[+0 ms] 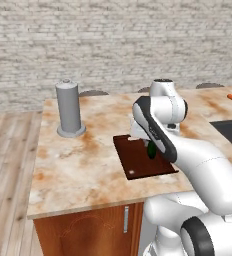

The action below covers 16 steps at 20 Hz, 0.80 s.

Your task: Place the two vegetables and bowl onto the tray for setting up a vegetable dip station.

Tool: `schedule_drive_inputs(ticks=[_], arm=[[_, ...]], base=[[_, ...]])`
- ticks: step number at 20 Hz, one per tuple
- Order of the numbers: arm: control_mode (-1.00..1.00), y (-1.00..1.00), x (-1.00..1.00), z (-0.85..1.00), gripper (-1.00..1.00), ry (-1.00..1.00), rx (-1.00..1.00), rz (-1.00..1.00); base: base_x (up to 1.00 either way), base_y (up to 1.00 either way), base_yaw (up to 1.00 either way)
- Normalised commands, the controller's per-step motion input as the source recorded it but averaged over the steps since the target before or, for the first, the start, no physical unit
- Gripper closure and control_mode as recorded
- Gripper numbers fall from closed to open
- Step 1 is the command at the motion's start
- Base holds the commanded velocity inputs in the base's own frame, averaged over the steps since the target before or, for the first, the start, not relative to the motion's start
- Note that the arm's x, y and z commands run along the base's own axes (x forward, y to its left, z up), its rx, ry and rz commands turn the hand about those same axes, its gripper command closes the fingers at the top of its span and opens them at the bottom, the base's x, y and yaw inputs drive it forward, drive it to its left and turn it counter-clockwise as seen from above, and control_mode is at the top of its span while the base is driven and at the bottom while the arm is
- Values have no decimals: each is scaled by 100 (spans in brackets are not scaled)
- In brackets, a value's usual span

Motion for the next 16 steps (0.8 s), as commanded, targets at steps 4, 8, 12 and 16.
schedule_drive_inputs(ticks=[4, 8, 12, 16], arm=[[-100, 0, 0, -2, 100, 0, -6, -3], [-100, 0, 7, -10, 100, 0, -15, -9], [-100, 0, 16, -18, 100, -1, -13, -21], [-100, 0, 17, -24, 100, -7, 0, -26]], base=[[0, 0, 0], [0, 0, 0], [0, 0, 0], [0, 0, 0]])
